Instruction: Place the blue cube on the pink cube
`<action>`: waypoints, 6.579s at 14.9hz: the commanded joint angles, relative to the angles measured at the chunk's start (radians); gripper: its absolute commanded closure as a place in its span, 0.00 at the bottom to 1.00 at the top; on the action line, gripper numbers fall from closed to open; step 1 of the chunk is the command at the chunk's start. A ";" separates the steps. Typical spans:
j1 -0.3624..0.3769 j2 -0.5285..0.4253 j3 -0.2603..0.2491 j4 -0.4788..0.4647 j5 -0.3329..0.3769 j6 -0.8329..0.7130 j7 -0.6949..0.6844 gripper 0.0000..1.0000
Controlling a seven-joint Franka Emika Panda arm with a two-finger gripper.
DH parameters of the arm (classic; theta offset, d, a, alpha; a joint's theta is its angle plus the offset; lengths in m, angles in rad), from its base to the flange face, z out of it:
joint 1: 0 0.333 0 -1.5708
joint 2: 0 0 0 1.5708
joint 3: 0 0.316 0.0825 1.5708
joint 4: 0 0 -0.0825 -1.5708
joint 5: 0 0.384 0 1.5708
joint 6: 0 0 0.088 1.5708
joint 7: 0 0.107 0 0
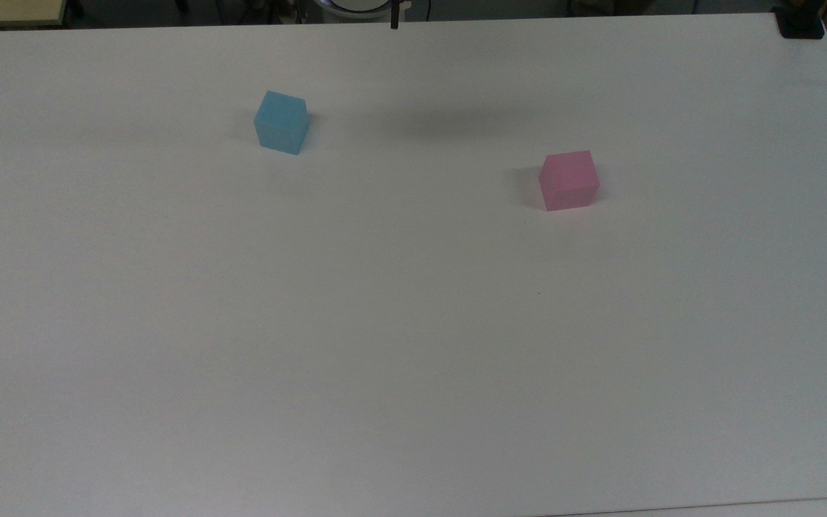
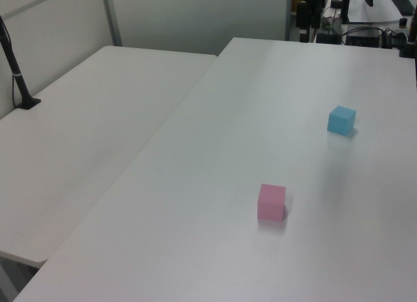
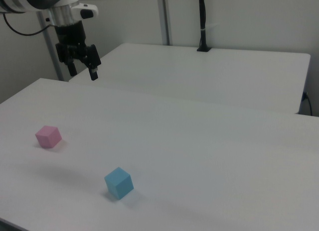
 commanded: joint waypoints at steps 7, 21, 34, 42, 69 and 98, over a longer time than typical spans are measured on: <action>0.005 -0.006 -0.010 -0.008 0.004 0.044 0.005 0.00; -0.101 -0.350 -0.015 -0.371 0.023 0.076 -0.017 0.00; -0.259 -0.266 -0.017 -0.893 -0.066 0.646 -0.034 0.00; -0.265 -0.120 -0.017 -0.922 -0.068 0.789 -0.024 0.00; -0.241 -0.105 -0.053 -0.931 -0.054 0.835 -0.123 0.00; -0.014 -0.131 -0.033 -0.264 0.041 0.165 -0.095 0.91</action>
